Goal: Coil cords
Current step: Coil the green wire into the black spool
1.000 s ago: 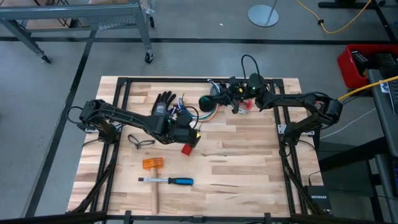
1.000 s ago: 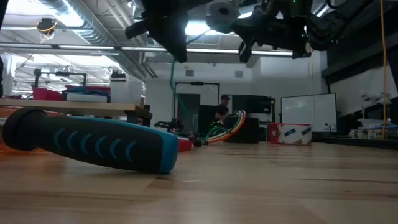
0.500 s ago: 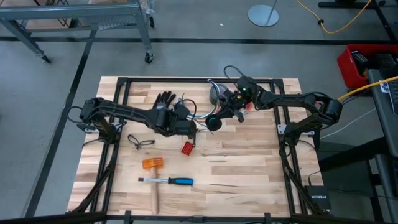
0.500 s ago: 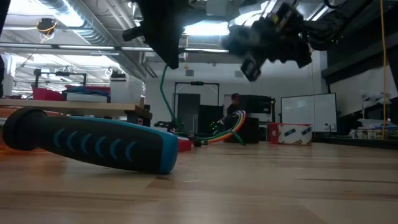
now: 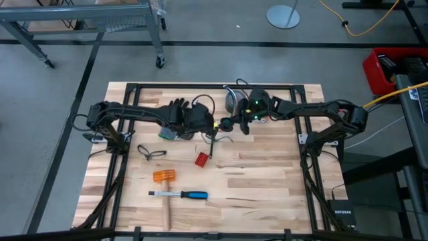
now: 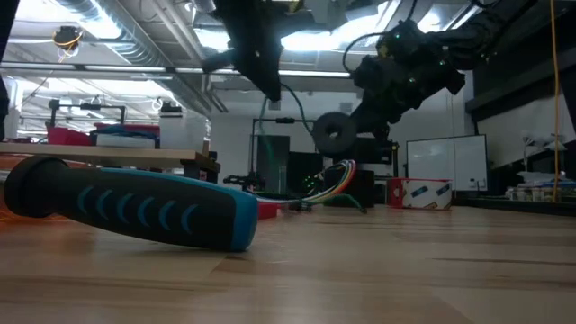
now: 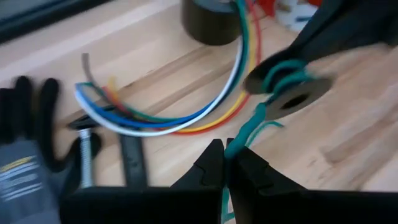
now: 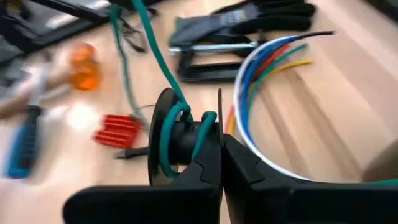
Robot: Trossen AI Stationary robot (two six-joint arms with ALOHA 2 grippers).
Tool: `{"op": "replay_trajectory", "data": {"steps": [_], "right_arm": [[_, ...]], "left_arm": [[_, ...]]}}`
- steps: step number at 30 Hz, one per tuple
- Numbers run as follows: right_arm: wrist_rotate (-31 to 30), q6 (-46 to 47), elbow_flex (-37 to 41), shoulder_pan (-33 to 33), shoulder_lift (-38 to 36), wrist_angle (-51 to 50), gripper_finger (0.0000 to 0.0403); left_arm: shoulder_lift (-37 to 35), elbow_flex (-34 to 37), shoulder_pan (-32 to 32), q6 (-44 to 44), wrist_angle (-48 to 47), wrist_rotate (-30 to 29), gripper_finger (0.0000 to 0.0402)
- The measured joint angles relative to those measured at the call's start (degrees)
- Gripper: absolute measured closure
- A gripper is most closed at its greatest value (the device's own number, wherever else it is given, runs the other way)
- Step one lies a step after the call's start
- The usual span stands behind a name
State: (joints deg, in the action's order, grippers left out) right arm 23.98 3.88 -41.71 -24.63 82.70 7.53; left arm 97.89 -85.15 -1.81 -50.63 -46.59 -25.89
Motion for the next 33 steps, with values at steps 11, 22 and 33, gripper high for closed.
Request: {"op": "replay_trajectory", "data": {"steps": [11,22,33], "right_arm": [[-24.37,-2.88,0.0,8.68,0.0,3.67,0.0402],[-30.93,2.15,0.0,9.63,0.0,11.99,0.0402],[-28.49,6.47,0.02,9.63,0.0,22.21,0.0402]], "left_arm": [[0.0,0.0,-5.85,-0.84,5.58,11.15,0.0401],[0.95,0.0,-4.38,1.61,17.9,15.82,0.0401],[5.32,0.0,-1.34,0.94,20.17,14.4,0.0401]]}}
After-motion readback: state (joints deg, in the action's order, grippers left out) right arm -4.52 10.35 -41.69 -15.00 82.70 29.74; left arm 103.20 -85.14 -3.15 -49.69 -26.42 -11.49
